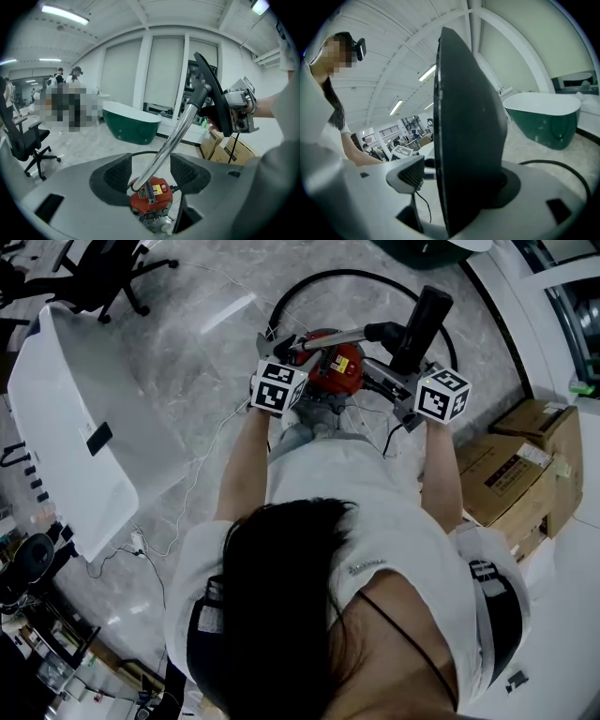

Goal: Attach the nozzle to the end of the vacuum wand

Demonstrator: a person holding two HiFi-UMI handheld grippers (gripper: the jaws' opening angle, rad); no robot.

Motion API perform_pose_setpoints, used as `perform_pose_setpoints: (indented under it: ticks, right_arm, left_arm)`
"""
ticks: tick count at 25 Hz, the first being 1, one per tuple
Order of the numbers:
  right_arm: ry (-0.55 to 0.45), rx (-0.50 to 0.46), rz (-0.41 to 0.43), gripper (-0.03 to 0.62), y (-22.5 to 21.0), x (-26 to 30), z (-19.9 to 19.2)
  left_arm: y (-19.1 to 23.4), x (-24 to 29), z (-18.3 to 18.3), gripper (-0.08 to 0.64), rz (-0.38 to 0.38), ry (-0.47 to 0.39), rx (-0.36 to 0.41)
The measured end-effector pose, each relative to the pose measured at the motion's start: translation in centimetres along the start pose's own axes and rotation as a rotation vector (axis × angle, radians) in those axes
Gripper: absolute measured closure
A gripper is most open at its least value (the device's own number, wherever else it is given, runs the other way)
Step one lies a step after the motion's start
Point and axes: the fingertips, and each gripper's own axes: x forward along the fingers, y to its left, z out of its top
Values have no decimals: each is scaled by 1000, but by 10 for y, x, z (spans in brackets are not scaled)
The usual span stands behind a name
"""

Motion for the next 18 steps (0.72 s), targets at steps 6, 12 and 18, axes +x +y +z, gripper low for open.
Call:
perform_pose_setpoints:
  ticks: [6,12,18]
  right_arm:
    - [-1,18,-10,241,-8,-8,-6]
    - [-3,47,-6,241,-11,-11,-13]
    - [-20,64,-12,241,-17,-16,-13]
  left_arm:
    - [-7,1,-4,305,-10,6,-16]
    - [-10,1,-3,306,-13,-8,-36]
    - [-15,3,-2,305,-23,-15,-43]
